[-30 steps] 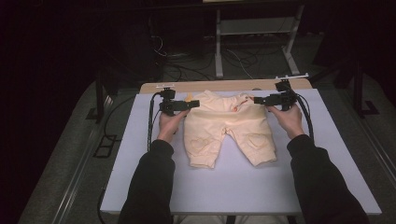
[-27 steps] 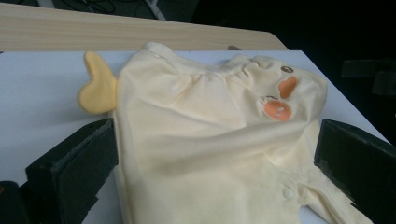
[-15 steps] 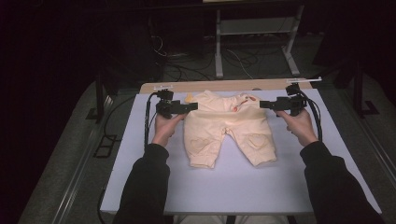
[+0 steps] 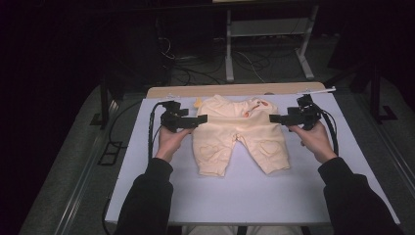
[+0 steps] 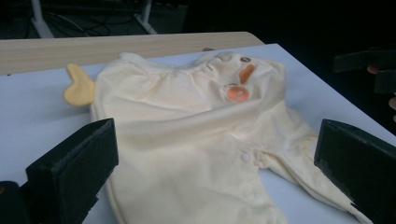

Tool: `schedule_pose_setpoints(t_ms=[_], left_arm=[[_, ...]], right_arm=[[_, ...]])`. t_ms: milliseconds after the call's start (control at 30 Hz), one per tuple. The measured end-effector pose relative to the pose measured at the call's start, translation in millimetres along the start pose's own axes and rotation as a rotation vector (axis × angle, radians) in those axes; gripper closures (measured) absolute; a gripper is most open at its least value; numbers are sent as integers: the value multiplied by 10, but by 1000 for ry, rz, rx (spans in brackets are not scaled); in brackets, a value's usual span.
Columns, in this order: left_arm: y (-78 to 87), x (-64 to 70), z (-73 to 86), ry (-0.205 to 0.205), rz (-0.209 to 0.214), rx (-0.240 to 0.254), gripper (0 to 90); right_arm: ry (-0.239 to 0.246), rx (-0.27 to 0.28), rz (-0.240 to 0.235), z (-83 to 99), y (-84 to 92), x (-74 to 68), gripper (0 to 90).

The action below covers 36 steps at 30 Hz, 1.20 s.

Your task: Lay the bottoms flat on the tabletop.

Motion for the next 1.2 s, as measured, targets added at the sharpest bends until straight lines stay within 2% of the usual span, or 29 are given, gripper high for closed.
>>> schedule_pose_setpoints(t_ms=[133, 233, 267, 467, 700, 800, 900, 1033, 1200], left_arm=[[41, 80, 51, -23, 5, -3, 0], [50, 129, 118, -16, 13, -5, 0], [44, 158, 163, -19, 21, -20, 0], [9, 357, 361, -69, 45, -76, 0], [-62, 656, 524, -139, 87, -141, 0], [-82, 771, 585, -161, 106, -151, 0], [-119, 832, 677, -172, 118, -177, 0], [-165, 850, 792, -167, 127, -205, 0], [-158, 878, 920, -171, 130, -232, 0]], right_arm=[[28, -11, -6, 47, -2, -124, 0], [44, -27, -18, 114, -26, -220, 0], [46, -34, -22, 142, -37, -253, 0], [75, -64, -45, 322, -49, -481, 0], [103, -83, -48, 445, -40, -661, 0], [112, -101, -61, 550, -66, -740, 0], [109, -117, -70, 623, -84, -763, 5], [102, -141, -93, 744, -111, -779, 41], [93, -148, -99, 833, -111, -769, 135]])
Point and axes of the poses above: each handheld gripper's, and its own axes: y roughly backward along the jaws, z roughly out of its underside, x roughly to its right, the point moved 10 cm from there along -y, roughly forward along the jaws, and after that the axes turned 8 degrees about -x, right-handed, at the moved point
